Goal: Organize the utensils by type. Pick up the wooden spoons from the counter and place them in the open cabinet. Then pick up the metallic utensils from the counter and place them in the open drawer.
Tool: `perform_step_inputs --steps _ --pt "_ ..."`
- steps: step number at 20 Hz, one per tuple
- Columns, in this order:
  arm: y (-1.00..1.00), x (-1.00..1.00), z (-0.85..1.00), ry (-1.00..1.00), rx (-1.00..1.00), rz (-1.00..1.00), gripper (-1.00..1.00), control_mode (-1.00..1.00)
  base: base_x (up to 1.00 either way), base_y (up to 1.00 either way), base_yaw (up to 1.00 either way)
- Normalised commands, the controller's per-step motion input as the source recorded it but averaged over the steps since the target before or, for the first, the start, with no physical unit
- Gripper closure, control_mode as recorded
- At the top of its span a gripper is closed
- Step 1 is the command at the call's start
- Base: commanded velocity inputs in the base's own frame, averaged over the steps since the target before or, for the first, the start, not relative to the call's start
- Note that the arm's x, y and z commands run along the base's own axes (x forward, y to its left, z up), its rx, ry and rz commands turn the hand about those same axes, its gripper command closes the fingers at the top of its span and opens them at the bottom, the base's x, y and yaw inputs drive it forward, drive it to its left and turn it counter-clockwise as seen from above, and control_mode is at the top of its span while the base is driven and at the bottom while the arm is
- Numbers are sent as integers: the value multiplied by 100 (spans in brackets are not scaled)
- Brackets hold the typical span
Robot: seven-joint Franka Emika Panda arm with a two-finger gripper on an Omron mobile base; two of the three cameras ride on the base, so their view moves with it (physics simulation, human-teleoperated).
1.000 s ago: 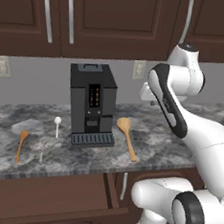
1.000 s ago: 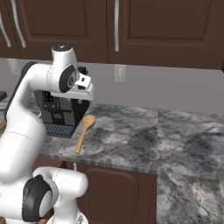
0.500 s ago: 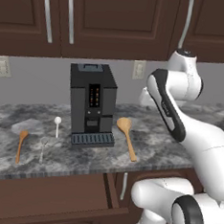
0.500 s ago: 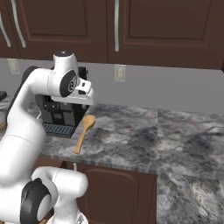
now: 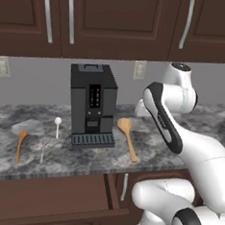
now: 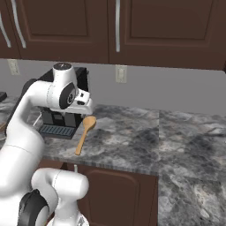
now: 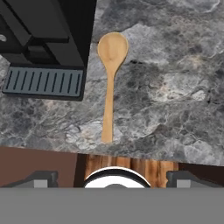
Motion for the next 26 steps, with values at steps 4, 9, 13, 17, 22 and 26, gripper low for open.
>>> perform_step_inputs --steps 4,9,13,17,22,26 --pt "34 0 -49 6 -1 5 -100 -100 0 0 0" --pt "26 5 -43 8 -3 6 -100 -100 0 0 0" --pt "4 29 -36 8 -4 1 -100 -100 0 0 0" --pt "0 14 -32 5 -3 0 -100 -100 0 0 0" --pt "0 12 -30 2 -3 0 -100 -100 0 0 0" --pt "0 17 -30 1 -1 0 -100 -100 0 0 0"
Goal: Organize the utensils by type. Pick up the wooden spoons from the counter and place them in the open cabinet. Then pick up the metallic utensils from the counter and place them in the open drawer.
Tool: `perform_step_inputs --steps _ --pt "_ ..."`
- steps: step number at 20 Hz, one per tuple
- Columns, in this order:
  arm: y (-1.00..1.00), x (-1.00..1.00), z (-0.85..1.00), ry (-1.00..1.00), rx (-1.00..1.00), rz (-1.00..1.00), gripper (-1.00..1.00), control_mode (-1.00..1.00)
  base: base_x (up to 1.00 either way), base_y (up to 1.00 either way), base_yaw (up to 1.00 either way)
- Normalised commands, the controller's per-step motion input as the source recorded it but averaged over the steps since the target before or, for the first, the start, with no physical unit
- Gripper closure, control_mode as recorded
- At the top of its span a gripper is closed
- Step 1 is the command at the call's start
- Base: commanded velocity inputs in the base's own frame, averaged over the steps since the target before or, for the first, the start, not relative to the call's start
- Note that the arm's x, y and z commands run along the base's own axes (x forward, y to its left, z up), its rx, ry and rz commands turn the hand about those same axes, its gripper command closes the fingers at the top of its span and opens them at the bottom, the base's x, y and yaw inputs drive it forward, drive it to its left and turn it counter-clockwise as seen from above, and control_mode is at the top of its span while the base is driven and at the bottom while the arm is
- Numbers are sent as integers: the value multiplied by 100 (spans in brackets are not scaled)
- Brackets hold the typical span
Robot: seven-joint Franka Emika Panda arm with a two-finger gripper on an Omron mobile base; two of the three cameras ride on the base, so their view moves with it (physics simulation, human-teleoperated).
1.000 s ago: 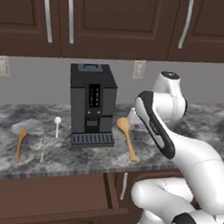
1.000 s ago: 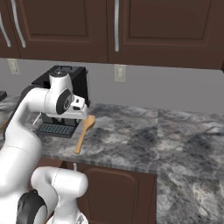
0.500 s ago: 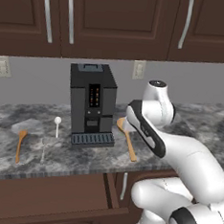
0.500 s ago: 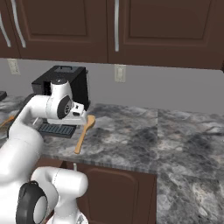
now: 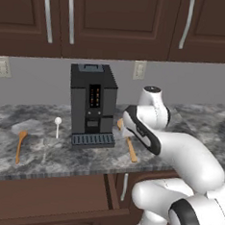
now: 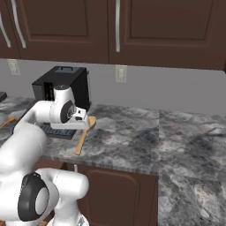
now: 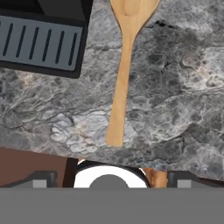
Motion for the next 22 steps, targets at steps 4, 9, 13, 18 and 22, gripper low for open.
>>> perform_step_inputs --steps 4,9,13,18,22 --pt "0 23 -29 1 0 0 -100 -100 0 0 0" --pt "0 29 -29 0 0 0 -100 -100 0 0 0" --pt "0 21 -29 0 0 0 -100 -100 0 0 0" --pt "0 9 -18 0 0 0 -100 -100 0 0 0" --pt "0 28 -21 0 0 0 -100 -100 0 0 0"
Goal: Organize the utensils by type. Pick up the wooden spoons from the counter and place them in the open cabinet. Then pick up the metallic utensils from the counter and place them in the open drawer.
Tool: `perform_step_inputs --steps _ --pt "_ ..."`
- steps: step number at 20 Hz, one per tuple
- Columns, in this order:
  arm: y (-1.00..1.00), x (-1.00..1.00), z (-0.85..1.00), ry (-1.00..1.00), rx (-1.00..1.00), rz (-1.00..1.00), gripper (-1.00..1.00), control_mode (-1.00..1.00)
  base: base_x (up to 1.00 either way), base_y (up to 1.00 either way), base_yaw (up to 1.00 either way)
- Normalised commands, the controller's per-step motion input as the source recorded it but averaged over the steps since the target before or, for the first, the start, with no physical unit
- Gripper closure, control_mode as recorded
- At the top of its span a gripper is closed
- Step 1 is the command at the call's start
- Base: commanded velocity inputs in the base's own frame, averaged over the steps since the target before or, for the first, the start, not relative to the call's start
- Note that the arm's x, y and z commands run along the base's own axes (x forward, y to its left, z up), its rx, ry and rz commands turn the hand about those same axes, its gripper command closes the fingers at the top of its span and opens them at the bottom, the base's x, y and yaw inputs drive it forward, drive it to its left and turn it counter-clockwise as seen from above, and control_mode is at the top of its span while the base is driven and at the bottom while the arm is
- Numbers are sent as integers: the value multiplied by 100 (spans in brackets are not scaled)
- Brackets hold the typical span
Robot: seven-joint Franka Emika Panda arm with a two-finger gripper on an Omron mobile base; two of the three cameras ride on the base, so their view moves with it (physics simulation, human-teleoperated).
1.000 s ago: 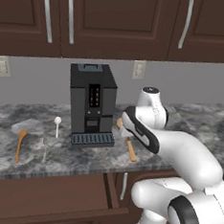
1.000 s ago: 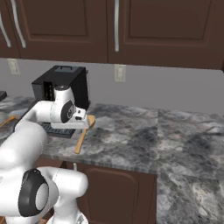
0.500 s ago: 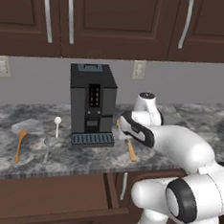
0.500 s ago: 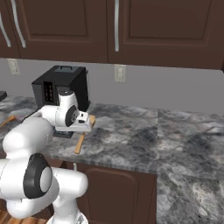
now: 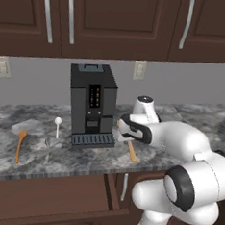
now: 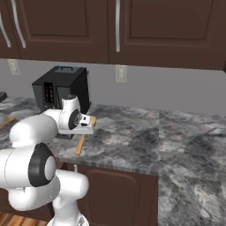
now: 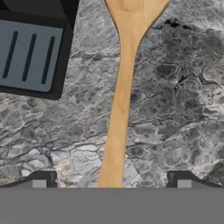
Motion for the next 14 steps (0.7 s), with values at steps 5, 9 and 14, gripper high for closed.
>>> perform_step_inputs --steps 5,9,14 --pt "0 33 -26 0 0 0 -100 -100 0 0 0" --pt "0 24 -24 0 0 0 -100 -100 0 0 0" --pt "0 13 -18 0 0 0 -100 -100 0 0 0"
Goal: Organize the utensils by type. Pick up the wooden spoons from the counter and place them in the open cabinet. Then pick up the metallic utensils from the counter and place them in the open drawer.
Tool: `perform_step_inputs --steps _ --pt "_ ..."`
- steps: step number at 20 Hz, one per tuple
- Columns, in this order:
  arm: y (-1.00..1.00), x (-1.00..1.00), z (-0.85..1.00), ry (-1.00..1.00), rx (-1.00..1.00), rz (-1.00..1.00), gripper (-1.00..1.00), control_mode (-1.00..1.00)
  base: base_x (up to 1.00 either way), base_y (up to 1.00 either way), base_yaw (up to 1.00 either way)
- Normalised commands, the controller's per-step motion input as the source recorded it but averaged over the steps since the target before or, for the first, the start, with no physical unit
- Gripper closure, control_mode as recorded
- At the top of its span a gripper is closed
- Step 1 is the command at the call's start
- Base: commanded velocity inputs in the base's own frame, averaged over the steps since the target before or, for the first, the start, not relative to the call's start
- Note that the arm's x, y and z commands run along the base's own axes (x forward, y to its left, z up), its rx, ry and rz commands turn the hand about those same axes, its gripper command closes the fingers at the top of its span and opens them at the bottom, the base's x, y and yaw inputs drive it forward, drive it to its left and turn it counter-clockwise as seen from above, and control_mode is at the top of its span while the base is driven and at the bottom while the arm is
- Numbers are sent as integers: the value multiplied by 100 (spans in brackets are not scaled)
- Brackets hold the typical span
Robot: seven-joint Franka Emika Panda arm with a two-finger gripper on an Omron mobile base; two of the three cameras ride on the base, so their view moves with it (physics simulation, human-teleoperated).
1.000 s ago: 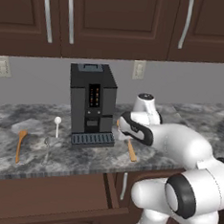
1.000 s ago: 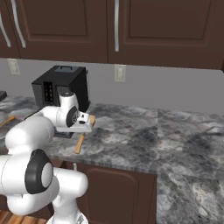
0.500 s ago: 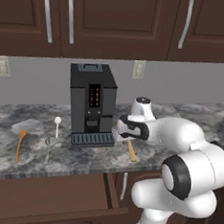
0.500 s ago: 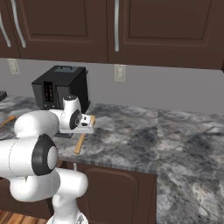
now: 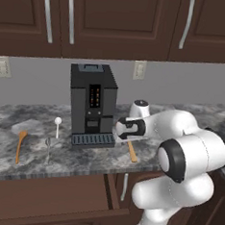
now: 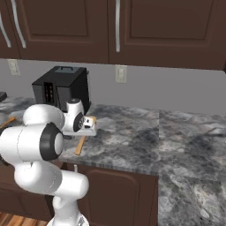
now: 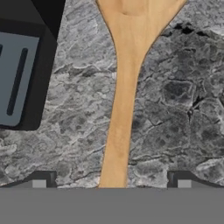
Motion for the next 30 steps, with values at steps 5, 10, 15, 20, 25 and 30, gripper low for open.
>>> perform_step_inputs --steps 5,10,15,20,25,30 --pt "0 13 -16 0 0 0 -100 -100 0 0 0" --pt "0 2 -15 0 0 0 -100 -100 0 0 0" --pt "0 0 -9 0 0 0 -100 -100 0 0 0" --pt "0 0 -7 0 0 0 -100 -100 0 0 0" --pt "0 0 -6 0 0 0 -100 -100 0 0 0" --pt "0 0 -1 0 0 0 -100 -100 0 0 0"
